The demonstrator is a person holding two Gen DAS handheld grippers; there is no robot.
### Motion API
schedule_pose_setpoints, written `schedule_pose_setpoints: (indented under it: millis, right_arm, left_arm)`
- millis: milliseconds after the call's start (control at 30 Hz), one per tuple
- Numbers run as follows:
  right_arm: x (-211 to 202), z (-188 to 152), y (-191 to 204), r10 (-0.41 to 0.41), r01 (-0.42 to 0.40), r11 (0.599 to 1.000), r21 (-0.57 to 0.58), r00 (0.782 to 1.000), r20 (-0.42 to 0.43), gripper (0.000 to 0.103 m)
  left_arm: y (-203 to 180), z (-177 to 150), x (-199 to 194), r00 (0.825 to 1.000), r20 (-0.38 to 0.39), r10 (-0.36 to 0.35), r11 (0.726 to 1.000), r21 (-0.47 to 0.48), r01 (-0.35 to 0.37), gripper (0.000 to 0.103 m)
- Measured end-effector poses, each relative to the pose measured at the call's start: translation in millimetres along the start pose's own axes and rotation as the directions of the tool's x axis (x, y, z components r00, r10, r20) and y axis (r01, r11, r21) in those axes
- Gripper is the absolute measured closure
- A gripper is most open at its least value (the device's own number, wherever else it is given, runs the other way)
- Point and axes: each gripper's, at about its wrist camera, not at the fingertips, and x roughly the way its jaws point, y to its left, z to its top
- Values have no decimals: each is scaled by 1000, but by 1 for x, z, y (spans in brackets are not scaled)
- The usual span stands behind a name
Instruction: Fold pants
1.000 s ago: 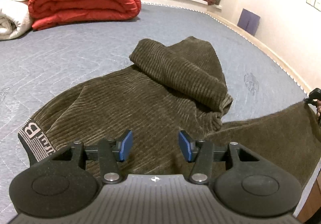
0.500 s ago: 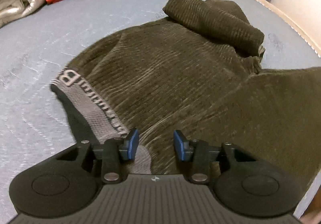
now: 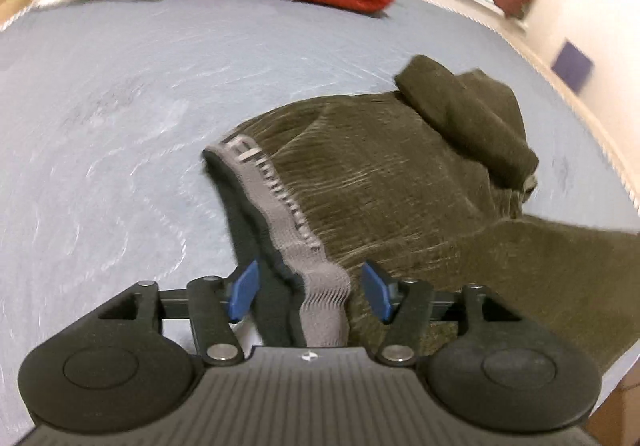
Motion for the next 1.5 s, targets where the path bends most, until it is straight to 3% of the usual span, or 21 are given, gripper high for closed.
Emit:
schedule_pose_setpoints:
  millis: [200,300,367,467,567,600,767,900,1000,1067,1200,1267,1333,1500]
  right_arm:
    - [-31,10,44,82,-72,994,-83,987,136,39]
    - [-43,11,67,146,-128,986,-111,974,174,37]
    - [-54,13,81,188,-170,979,-108,964,186,37]
    - [-73,15,101,253,-240,967,-86,944,211,36]
    - [-94,18,120,326,-316,945,-78,916,235,34]
    - [-103,19,127,347,-337,938,-82,905,248,32]
    - [-146,4,161,476,-461,879,-122,836,273,29]
    - [-163,-32,178,575,-561,817,-133,779,251,26]
    - [-164,-59,206,617,-602,787,-134,770,165,26]
    - [-165,-72,226,644,-628,765,-141,752,140,26]
    - [-165,-100,275,668,-635,735,-240,739,88,27]
    - [-167,-110,300,693,-647,704,-292,717,80,27]
    - [-170,-124,321,697,-633,686,-359,713,77,27]
    - [-159,-145,362,715,-635,639,-433,698,31,27]
  left_arm:
    - [14,-24,7,994,-94,-59,998,-39,55,31]
    - [10,-40,20,987,-163,1,996,90,14,36]
    - [2,-46,17,990,-135,35,979,203,-7,36]
    - [-11,-47,3,995,-81,65,971,235,-44,41]
    - [-36,-49,-12,993,52,107,922,368,-119,37]
    - [-42,-47,-16,992,76,97,917,380,-119,34]
    - [-68,-24,-27,989,150,11,951,304,-57,21]
    - [-93,-3,-28,973,227,-50,973,232,-4,18]
    - [-116,13,-19,963,267,-41,983,182,-8,18]
    - [-129,21,-15,955,291,-58,984,176,6,18]
    - [-151,38,0,946,317,-61,988,152,13,18]
    - [-156,44,8,946,320,-52,991,135,8,19]
    - [-156,50,16,946,321,-48,992,122,9,22]
    - [-149,60,35,955,290,-65,995,96,38,75]
